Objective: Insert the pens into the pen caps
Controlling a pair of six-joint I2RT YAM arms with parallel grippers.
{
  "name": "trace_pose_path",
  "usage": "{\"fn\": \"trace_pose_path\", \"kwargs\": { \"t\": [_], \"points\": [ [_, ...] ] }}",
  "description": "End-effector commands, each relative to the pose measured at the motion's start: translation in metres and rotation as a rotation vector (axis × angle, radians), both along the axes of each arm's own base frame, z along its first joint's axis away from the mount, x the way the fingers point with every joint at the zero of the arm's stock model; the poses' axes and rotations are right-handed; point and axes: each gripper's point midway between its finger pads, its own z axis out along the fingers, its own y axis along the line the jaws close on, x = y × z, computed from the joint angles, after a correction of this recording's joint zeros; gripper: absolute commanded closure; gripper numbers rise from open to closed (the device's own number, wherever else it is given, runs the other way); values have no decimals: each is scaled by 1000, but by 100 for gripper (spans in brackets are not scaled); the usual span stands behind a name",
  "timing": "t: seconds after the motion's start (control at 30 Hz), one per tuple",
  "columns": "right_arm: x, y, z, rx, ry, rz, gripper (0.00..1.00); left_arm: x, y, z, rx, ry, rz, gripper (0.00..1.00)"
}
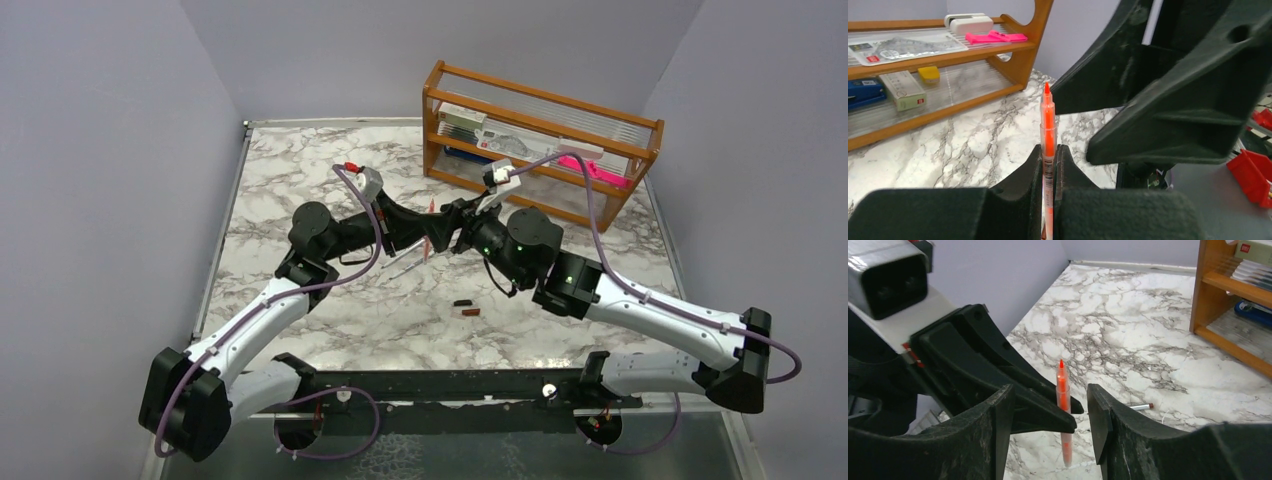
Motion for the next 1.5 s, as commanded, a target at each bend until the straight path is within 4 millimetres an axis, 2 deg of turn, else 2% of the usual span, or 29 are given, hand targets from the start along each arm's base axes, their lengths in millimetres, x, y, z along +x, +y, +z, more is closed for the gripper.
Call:
{"fn": "trace_pose_path", "kwargs": {
  "t": [0.0, 0.07, 0.1, 0.23, 0.27, 0.47, 0.57, 0.6, 0.67, 1.0, 1.13, 1.2, 1.4, 1.47],
  "points": [
    [2, 10, -4, -32, 9, 12, 47, -17, -1, 25, -8, -111, -53, 100],
    [2, 12, -9, -40, 28, 17, 51, -19, 0, 28, -13, -121, -51, 100],
    [1, 13, -11, -41, 36, 22, 57, -20, 1, 30, -15, -123, -48, 100],
    [-3, 14, -13, -24, 50, 39, 95, -23, 2, 32, -18, -130, -53, 100],
    [-3, 14, -13, -19, 52, 36, 99, -24, 1, 31, -18, -129, -58, 100],
    [-4, 8, -11, 11, 63, 18, 99, -32, 2, 34, -22, -145, -80, 99],
    [-3, -1, -5, 57, 63, -16, 99, -34, 2, 31, -22, -135, -82, 73],
    [-3, -4, -1, 75, 60, -27, 99, -34, 2, 30, -21, -130, -84, 68],
    [-2, -10, 6, 107, 48, -46, 99, -36, 1, 27, -17, -121, -98, 63],
    [-4, -14, 30, 148, 0, -32, 99, -44, -4, 10, -2, -76, -136, 59],
    [-5, -9, 26, 146, 7, -13, 99, -46, -8, 11, -3, -75, -140, 48],
    [-6, -8, 28, 156, 6, -4, 99, -46, -11, 10, 0, -72, -148, 46],
    [-13, 1, 27, 163, 15, 53, 99, -41, -19, 7, 2, -39, -145, 49],
    [-15, 4, 24, 162, 22, 71, 99, -39, -20, 5, 4, -32, -139, 56]
  ]
}}
